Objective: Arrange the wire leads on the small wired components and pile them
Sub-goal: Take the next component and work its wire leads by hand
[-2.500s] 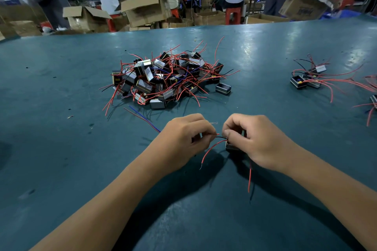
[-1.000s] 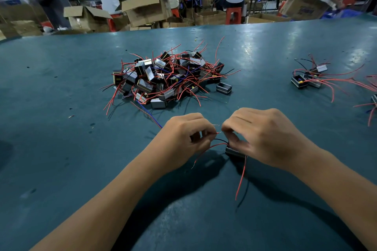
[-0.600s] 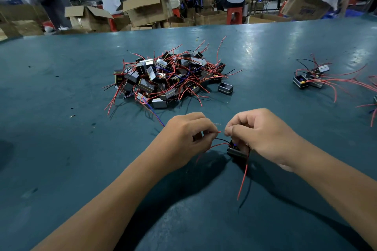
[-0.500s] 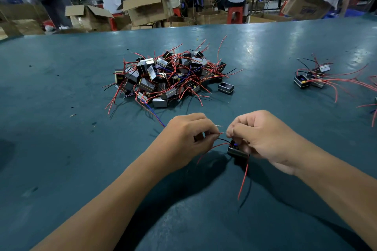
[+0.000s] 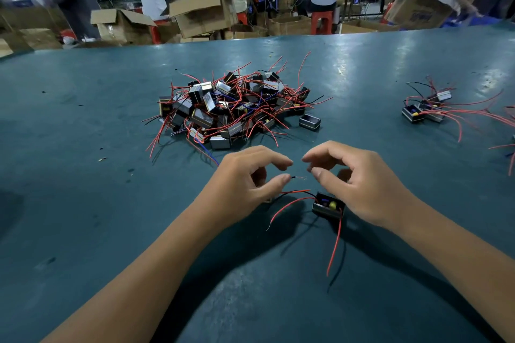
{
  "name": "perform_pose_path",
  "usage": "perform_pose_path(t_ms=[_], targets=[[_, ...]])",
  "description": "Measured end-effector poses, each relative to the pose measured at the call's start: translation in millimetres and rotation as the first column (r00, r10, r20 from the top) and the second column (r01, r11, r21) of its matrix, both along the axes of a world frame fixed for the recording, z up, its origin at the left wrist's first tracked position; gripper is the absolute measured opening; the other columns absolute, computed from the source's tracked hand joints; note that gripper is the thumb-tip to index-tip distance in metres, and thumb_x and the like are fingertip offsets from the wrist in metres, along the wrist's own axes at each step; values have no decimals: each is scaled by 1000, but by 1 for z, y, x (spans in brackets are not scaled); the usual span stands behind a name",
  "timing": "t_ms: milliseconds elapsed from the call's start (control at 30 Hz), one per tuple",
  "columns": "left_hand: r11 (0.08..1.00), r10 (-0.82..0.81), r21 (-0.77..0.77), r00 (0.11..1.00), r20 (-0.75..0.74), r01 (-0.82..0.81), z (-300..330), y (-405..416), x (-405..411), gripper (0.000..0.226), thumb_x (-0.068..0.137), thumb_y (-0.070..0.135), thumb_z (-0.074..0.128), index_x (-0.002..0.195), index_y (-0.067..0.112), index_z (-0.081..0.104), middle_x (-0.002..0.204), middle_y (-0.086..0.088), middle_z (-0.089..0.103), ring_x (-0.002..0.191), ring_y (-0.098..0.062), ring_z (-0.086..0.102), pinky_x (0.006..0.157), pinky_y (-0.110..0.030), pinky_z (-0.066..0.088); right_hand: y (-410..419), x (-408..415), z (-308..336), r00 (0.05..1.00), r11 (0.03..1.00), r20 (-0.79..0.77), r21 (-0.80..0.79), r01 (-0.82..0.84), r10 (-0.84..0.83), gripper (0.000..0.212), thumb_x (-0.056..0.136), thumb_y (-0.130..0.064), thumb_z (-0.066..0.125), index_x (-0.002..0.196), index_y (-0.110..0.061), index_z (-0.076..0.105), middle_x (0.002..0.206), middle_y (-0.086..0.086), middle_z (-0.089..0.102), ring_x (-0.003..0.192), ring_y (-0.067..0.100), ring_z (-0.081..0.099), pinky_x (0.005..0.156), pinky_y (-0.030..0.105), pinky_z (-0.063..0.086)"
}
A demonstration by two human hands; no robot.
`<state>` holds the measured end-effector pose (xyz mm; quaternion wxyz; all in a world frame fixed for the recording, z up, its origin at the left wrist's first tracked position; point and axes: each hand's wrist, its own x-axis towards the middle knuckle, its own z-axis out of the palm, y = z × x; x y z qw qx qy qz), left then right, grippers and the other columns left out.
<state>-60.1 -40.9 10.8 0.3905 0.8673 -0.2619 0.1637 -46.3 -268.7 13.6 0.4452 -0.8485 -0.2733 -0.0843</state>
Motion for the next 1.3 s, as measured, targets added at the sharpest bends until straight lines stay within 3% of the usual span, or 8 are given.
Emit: perform_pose_path(t_ms=[100,267,433,567,767,900,1067,1300], targets=[[999,-28,39,999,-34,30,-2,0,1,16,91,21,74,107,17,76,90,18,68,65,-15,55,63,-25,47,0,-2,1,993,996,106,-72,-50,57,16,90,-23,59,103,-30,66,91,-13,68,73,20,65,59,31,49],[998,-46,51,998,37,44,-3,-7,1,6,91,9,73,95,10,77,82,1,69,68,-11,57,65,-12,39,-1,-5,3,963,981,259,-191,-24,74,14,86,-23,64,98,-17,67,84,-12,65,75,0,57,66,8,37],[997,-51,60,998,30,49,-3,-8,0,5,91,7,72,92,10,75,80,2,68,71,-11,57,66,-12,39,2,-9,9,900,964,428,-262,36,83,6,86,-21,65,86,-15,67,76,-14,57,68,9,56,61,33,50],[997,-54,61,998,29,52,-4,-10,0,4,91,9,70,92,11,74,81,4,68,71,-11,59,65,-12,40,2,-10,12,836,947,535,-314,64,121,10,87,-18,61,81,-13,66,72,-7,59,64,17,56,55,37,49],[996,-63,63,998,14,62,-3,-13,-2,4,92,9,70,92,11,74,81,6,68,70,-10,58,65,-12,40,2,-9,10,841,952,527,-300,54,118,4,84,-15,64,85,-11,65,76,-6,60,66,17,57,54,39,50],[995,-71,66,997,5,71,-2,-11,-3,6,92,10,68,93,11,74,83,7,69,73,-9,59,66,-11,40,-1,-8,12,824,933,543,-356,52,161,16,86,-19,65,99,-10,69,87,-2,65,77,20,64,54,40,53],[996,-67,65,998,-3,67,-2,-12,-4,7,91,7,70,93,12,75,83,8,68,73,-11,60,67,-11,40,-1,-7,12,780,909,590,-411,66,211,14,90,-16,57,86,-10,69,76,0,63,69,23,61,46,41,48],[995,-84,59,996,-18,85,-1,-13,-5,5,91,8,70,91,11,74,80,9,66,69,-3,55,65,-9,37,-1,-6,10,832,936,523,-351,14,184,7,86,-13,60,83,-9,65,74,-3,58,65,20,55,52,41,49]])
